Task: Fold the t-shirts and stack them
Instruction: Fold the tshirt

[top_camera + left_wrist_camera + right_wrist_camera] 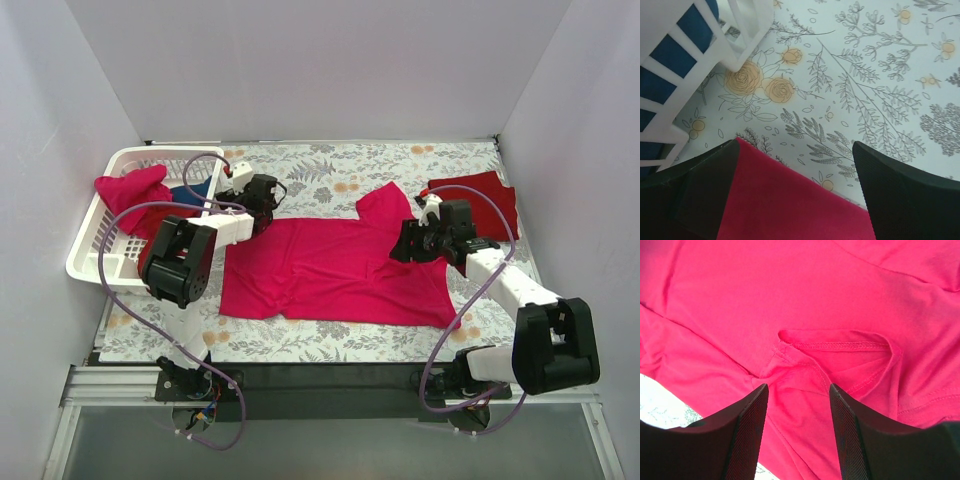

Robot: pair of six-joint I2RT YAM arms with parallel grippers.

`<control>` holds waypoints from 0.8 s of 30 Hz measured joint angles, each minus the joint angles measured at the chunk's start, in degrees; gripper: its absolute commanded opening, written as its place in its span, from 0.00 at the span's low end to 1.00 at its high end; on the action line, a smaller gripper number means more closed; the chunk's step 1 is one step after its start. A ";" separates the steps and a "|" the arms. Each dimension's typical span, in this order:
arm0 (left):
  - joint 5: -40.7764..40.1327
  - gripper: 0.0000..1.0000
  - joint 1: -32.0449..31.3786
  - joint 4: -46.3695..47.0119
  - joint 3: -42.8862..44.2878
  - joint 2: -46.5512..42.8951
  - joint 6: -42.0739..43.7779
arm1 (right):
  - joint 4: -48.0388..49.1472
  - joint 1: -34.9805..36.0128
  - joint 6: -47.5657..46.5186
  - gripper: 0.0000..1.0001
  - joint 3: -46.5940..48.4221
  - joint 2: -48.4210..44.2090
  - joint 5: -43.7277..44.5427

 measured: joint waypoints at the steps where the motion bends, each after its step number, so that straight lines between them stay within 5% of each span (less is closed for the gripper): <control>1: -0.50 0.88 0.00 -0.09 0.00 0.46 -0.28 | 0.15 0.00 -0.09 0.48 -0.04 0.37 -0.37; 24: -4.63 0.77 0.26 -8.07 -0.17 1.64 -9.66 | 3.15 0.72 -1.22 0.48 -2.23 3.26 -6.21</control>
